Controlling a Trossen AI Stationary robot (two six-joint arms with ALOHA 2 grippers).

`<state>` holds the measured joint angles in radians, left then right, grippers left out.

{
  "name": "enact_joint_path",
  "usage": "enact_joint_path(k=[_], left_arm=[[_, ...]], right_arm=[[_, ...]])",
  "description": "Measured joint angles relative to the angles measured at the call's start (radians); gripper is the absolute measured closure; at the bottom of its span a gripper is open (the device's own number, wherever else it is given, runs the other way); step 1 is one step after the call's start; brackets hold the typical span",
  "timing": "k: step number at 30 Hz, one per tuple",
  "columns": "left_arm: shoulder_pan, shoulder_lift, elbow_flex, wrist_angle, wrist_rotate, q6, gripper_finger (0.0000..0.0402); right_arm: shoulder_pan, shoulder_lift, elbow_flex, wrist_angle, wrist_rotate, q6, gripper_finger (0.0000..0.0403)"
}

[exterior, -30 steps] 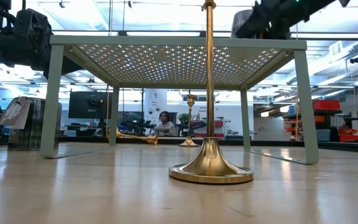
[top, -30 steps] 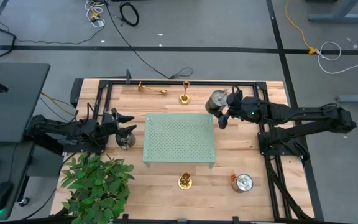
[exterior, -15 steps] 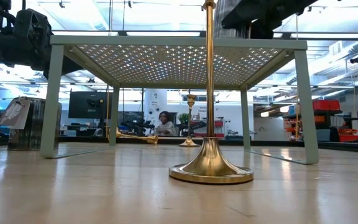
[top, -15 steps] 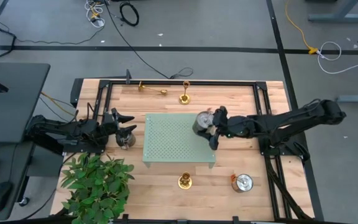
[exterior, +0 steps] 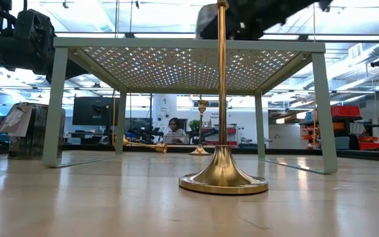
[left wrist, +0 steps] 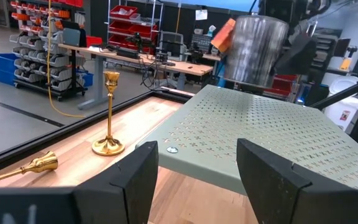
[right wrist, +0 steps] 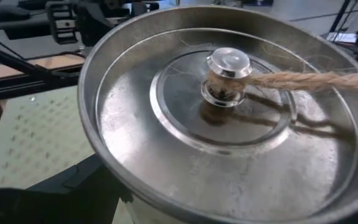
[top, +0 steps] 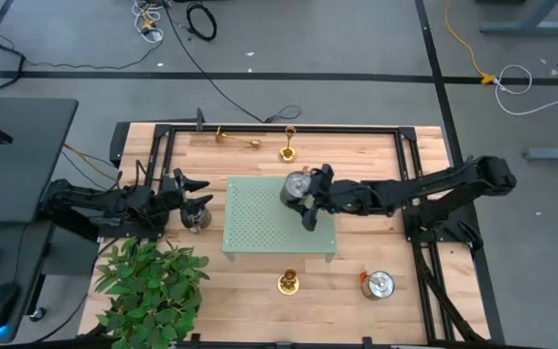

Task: Pick & Place candle stick holders
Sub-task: Put the top orange scented candle on the shelf

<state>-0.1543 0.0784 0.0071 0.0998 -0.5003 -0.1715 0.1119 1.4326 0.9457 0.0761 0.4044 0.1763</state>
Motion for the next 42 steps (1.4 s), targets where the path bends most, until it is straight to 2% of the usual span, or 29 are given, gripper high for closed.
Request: enact_joint_path(k=[5,11,36,42], left_arm=[[0.0,0.0,0.0,0.0,0.0,0.0,0.0184],[0.0,0.0,0.0,0.0,0.0,0.0,0.0184],[0.0,0.0,0.0,0.0,0.0,0.001,0.0184],[0.0,0.0,0.0,0.0,0.0,0.0,0.0184]], right_arm=[[-0.033,0.078,0.098,-0.047,-0.039,-0.029,0.0062],[-0.059,0.132,0.108,-0.054,-0.102,-0.012,0.0062],[-0.087,0.158,0.109,-0.071,-0.11,-0.001,0.0062],[-0.086,0.158,0.109,-0.069,-0.155,-0.002,0.0062]])
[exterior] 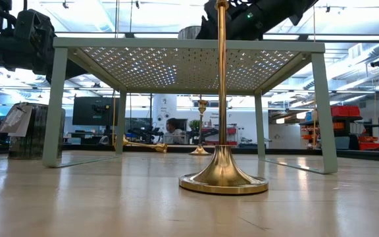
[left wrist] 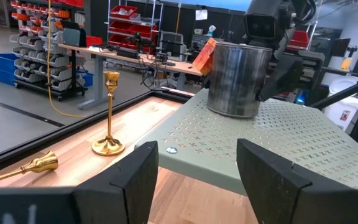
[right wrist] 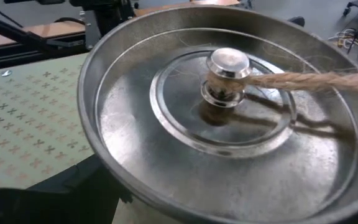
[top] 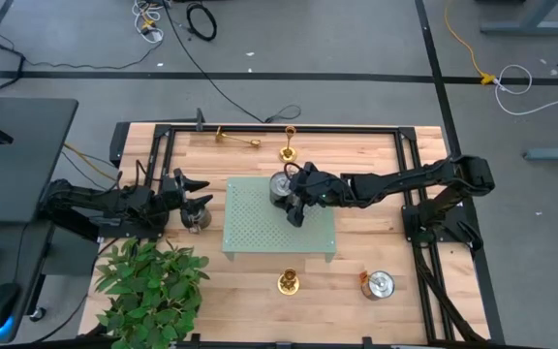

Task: Pick & Place candle stick holders
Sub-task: Put the top orange scented candle on the shelf

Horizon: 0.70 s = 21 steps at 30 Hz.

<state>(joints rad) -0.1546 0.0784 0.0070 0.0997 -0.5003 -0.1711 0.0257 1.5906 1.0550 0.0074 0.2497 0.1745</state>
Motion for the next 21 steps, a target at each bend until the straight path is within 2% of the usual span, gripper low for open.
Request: enact_joint_path(k=[5,12,14,19,21], left_arm=[[0.0,0.0,0.0,0.0,0.0,0.0,0.0184],[0.0,0.0,0.0,0.0,0.0,0.0,0.0184],[0.0,0.0,0.0,0.0,0.0,0.0,0.0184],[0.0,0.0,0.0,0.0,0.0,0.0,0.0184],[0.0,0.0,0.0,0.0,0.0,0.0,0.0184]], right_arm=[[0.0,0.0,0.0,-0.003,0.001,0.0,0.0019],[0.002,0.0,0.0,0.001,-0.001,-0.03,0.0054],[0.002,0.0,0.0,0.003,-0.005,-0.035,0.0051],[0.002,0.0,0.0,0.008,-0.005,-0.055,0.0012],[0.002,-0.001,0.0,0.017,-0.005,-0.055,0.0018]])
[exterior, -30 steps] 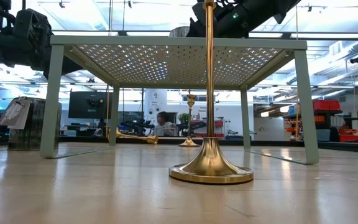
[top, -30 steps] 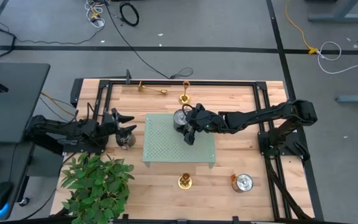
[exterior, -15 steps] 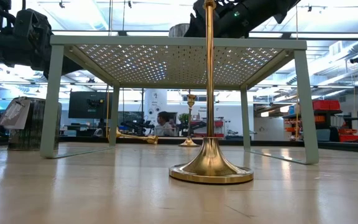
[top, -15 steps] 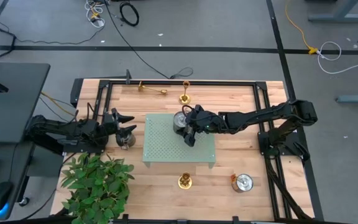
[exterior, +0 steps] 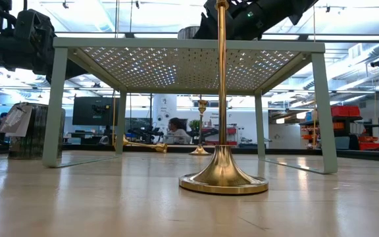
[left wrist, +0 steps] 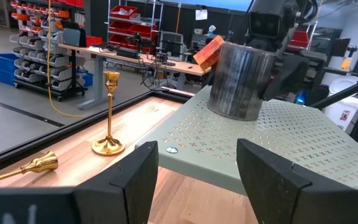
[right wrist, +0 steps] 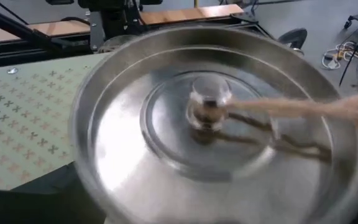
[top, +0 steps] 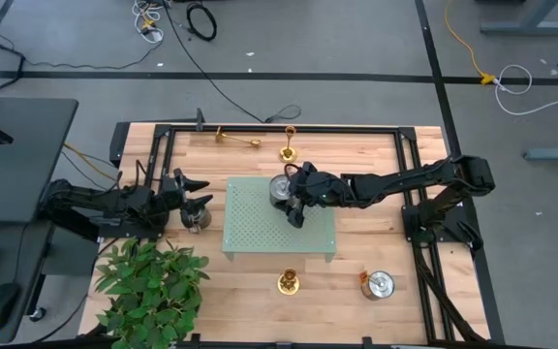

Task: Pick & Place candle stick holders
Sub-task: Put the top orange scented candle on the shelf

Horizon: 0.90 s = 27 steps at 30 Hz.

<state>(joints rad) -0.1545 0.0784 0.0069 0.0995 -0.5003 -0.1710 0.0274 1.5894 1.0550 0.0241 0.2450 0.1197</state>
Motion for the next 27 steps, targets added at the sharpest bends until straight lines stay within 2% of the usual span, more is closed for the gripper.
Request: enact_joint_path(k=[5,13,27], left_arm=[[0.0,0.0,0.0,0.0,0.0,0.0,0.0184],[0.0,0.0,0.0,0.0,0.0,0.0,0.0184],[0.0,0.0,0.0,0.0,0.0,0.0,0.0184]], right_arm=[[0.0,0.0,0.0,0.005,0.026,0.003,0.0036],[0.0,0.0,0.0,0.01,0.012,-0.028,0.0007],[0.003,0.0,0.0,0.009,-0.003,-0.059,0.0019]])
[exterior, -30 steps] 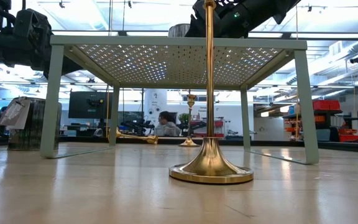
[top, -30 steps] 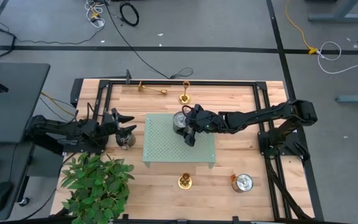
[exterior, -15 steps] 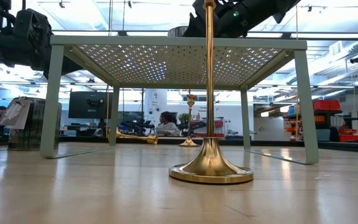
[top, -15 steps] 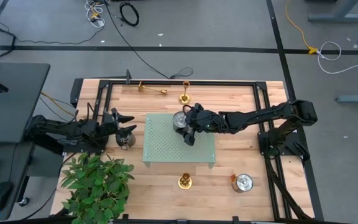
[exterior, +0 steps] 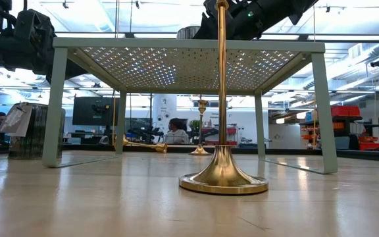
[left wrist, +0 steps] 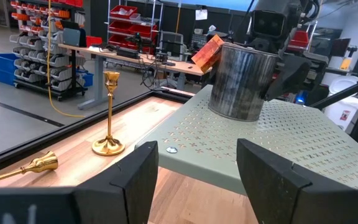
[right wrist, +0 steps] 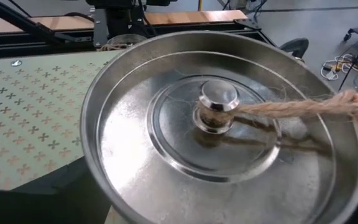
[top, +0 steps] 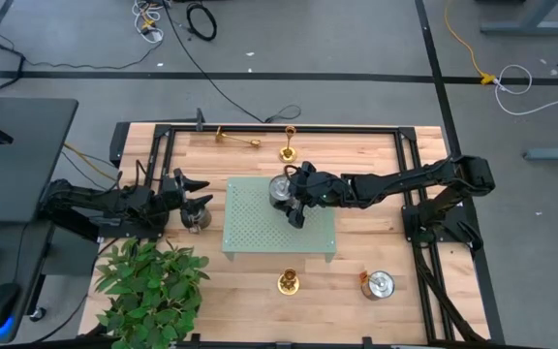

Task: Pick & Place candle stick holders
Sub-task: Put the top orange scented candle on the shelf

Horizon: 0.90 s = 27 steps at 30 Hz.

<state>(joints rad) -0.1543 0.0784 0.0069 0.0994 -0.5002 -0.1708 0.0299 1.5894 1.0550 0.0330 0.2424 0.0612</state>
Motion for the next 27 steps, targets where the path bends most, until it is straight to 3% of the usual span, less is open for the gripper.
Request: enact_joint_path(k=[27], left_arm=[[0.0,0.0,0.0,0.0,0.0,0.0,0.0184]], right_arm=[[0.002,0.0,0.0,0.0,0.014,0.002,0.0018]])
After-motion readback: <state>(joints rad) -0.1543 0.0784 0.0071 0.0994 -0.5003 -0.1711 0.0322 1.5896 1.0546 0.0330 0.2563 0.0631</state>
